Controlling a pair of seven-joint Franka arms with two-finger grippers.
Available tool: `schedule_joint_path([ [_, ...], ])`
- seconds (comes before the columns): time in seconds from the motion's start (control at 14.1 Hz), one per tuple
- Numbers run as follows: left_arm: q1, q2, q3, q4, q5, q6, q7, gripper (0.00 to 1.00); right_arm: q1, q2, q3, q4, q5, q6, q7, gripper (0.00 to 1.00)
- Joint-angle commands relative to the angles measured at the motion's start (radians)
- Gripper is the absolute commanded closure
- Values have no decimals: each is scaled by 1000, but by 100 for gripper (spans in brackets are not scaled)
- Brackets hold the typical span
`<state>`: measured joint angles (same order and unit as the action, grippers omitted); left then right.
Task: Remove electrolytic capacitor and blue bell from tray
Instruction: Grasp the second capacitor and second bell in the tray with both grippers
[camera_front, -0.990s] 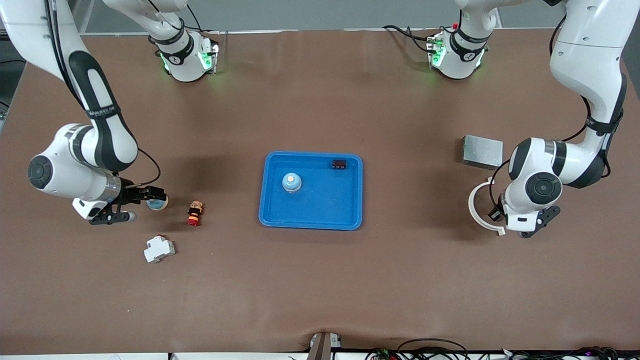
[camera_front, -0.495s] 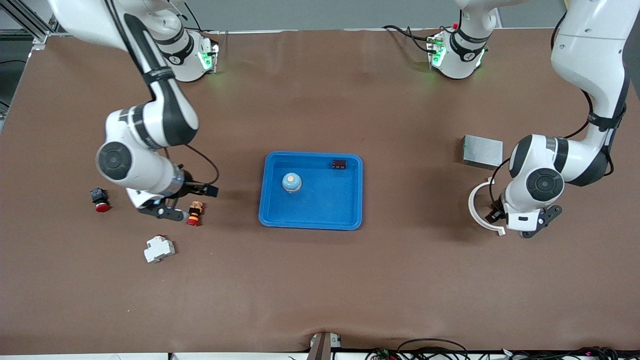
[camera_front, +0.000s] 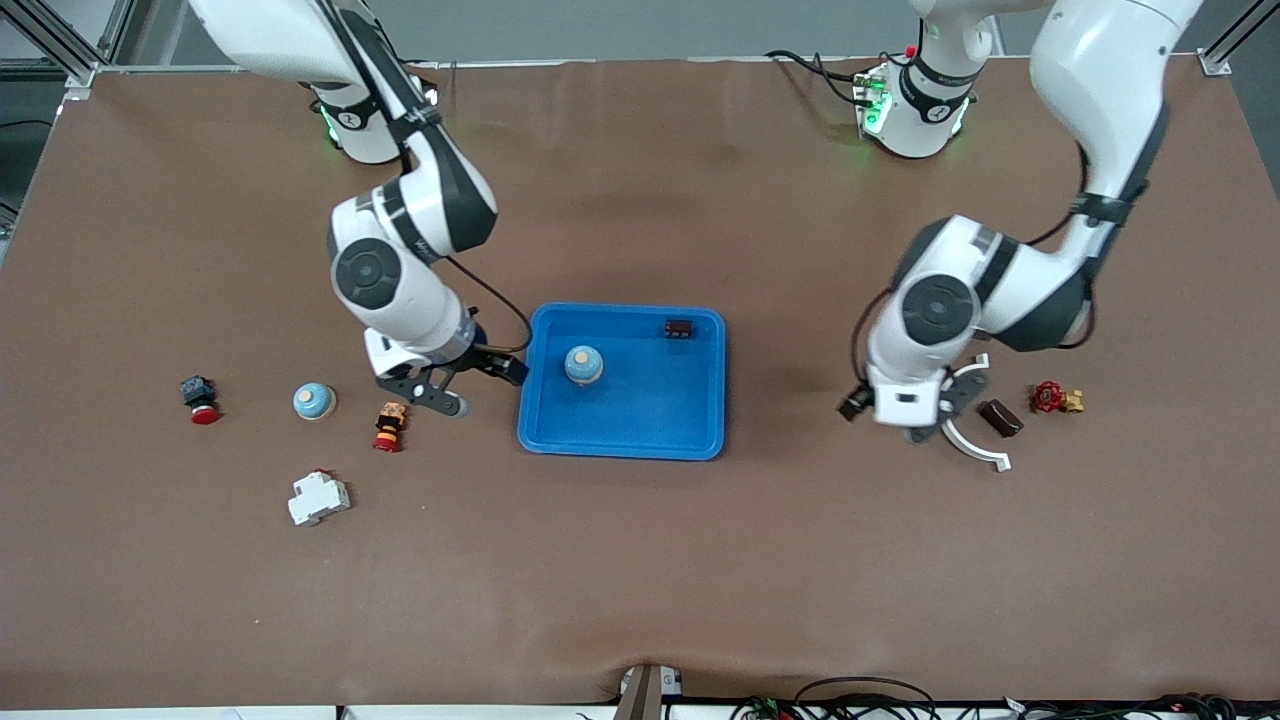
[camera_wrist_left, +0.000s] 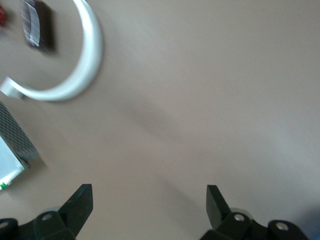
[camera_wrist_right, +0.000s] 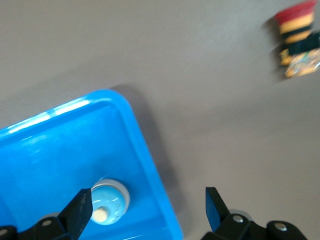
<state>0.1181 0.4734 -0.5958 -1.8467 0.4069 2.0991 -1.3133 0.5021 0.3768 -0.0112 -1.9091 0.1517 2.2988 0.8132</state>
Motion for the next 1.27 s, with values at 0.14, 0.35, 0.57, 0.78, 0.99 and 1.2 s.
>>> schedule_joint_path([
  [0.14, -179, 141, -36, 153, 1, 1, 5, 0, 101, 74, -13, -2, 6, 111, 147, 0],
  [0.35, -235, 206, -36, 142, 35, 153, 41, 0, 154, 132, -18, 1, -6, 177, 216, 0],
  [0.57, -322, 241, -32, 149, 84, 154, 103, 0, 191, 178, -23, 2, -7, 237, 253, 0],
  [0.78, -365, 274, -32, 153, 118, 157, 103, 3, 216, 203, -24, 4, -20, 249, 285, 0],
  [0.99, -379, 292, -32, 152, 118, 157, 101, 12, 217, 223, -24, 4, -40, 281, 302, 0],
  [1.2, -385, 307, -32, 150, 116, 159, 101, 18, 219, 257, -24, 5, -43, 323, 304, 0],
])
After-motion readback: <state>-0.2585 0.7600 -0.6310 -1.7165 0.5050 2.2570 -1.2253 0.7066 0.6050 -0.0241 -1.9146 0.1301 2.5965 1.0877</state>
